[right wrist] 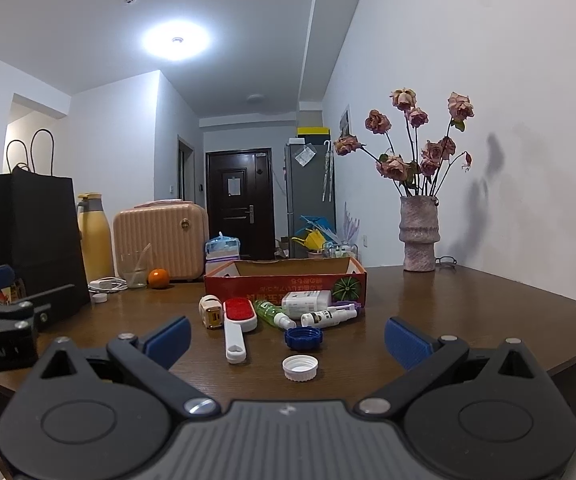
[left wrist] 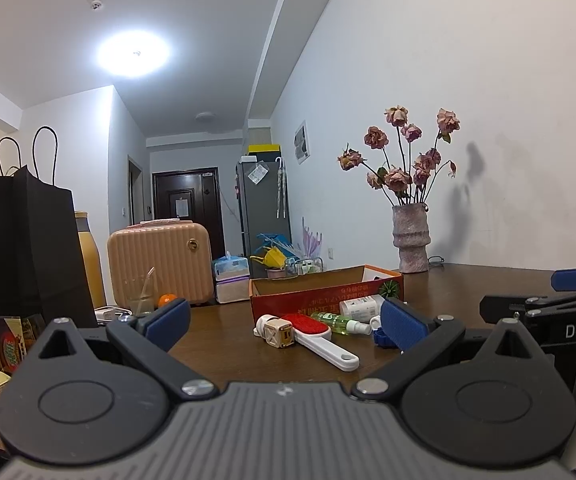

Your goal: Organize rigid objects

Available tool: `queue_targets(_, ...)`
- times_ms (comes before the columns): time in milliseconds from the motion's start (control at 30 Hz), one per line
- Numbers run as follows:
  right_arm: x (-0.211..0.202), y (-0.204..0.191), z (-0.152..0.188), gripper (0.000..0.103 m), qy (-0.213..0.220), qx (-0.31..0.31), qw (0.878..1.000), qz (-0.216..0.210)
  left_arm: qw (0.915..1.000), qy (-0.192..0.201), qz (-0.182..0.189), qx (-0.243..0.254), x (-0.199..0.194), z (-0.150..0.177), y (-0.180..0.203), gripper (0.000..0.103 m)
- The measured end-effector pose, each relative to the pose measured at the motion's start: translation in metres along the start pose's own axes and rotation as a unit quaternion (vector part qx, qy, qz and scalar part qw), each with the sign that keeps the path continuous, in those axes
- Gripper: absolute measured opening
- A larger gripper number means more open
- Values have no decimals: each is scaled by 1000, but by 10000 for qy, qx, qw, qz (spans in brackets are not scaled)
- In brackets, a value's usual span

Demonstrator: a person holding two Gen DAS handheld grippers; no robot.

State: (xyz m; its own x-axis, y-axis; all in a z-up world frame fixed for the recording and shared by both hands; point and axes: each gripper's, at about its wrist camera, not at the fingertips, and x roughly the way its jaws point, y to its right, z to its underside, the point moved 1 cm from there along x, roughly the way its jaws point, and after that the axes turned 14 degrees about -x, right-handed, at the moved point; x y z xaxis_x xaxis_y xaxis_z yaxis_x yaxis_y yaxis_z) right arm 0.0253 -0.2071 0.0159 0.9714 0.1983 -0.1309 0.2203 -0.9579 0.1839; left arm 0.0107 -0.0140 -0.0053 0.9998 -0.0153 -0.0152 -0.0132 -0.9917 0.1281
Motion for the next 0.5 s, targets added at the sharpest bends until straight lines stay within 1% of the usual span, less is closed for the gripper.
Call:
queue_targets(167, 1, 3, 2, 103, -51, 78, 10000, 17, 10000, -43, 25, 2, 0, 2, -2, 103)
queue_targets(300, 7, 3, 8, 103, -145, 91, 9999, 22, 9999, -79, -95, 11, 11, 7, -4, 103)
queue_targets(367, 15, 3, 13, 103, -258, 88, 9996, 48, 9996, -212, -163, -24, 22, 10, -5, 103)
queue_targets(500, 32, 4, 24, 103, -467, 110, 9988, 65, 9984, -523, -174, -103, 45, 14, -5, 103)
